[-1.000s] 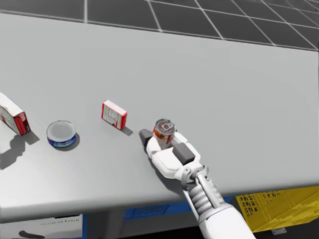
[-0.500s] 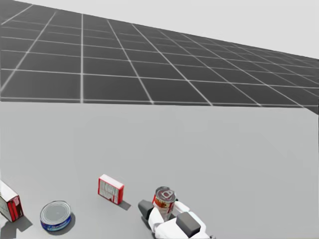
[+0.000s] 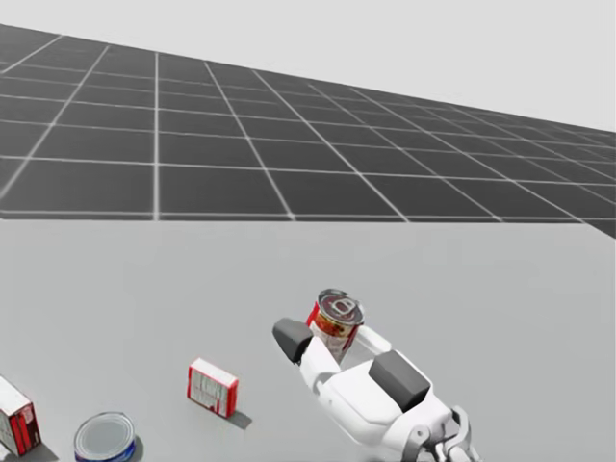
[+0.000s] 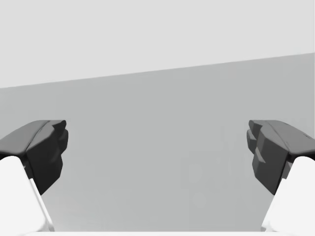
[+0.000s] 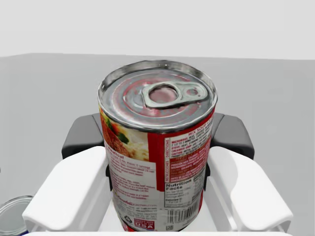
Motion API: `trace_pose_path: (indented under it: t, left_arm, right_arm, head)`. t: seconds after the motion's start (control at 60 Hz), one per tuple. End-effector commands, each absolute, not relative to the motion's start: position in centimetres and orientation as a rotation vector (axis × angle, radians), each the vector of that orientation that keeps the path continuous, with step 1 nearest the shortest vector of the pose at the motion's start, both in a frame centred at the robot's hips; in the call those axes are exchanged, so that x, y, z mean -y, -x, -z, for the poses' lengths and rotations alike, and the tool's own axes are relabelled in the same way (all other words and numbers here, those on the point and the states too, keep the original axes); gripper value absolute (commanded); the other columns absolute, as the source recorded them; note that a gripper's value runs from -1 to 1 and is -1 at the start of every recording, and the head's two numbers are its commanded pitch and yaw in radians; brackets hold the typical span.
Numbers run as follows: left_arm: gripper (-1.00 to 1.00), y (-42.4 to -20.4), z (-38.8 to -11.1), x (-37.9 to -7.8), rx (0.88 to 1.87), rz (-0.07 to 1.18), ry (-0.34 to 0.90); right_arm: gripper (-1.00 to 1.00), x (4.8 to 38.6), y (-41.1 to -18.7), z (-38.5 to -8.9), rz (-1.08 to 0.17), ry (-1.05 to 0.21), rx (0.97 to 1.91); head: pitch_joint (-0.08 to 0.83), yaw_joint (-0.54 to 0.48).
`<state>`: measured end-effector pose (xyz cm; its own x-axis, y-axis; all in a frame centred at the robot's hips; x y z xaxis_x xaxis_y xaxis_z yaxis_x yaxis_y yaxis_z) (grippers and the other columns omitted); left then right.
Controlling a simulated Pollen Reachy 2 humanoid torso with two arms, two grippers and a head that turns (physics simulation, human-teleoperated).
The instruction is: Lift the red soup can off the table.
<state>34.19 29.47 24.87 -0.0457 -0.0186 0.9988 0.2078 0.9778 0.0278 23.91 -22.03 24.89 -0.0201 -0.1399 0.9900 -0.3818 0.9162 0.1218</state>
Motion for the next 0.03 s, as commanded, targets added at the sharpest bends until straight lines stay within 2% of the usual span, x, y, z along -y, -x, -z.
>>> trace_pose_path:
  t: [0.017, 0.033]
  left_arm:
    - [-1.0, -34.17, -24.99, -29.52, 1.611, 0.179, 0.145]
    - [-1.0, -34.18, -24.98, -29.52, 1.611, 0.178, 0.145]
  right_arm:
    - [1.0, 21.29, -23.36, -31.87, -0.265, -0.434, 1.762]
    - [1.0, 21.24, -23.27, -32.16, -0.267, -0.435, 1.768]
  head:
    - [0.319, -0.33]
    - [0.319, -0.33]
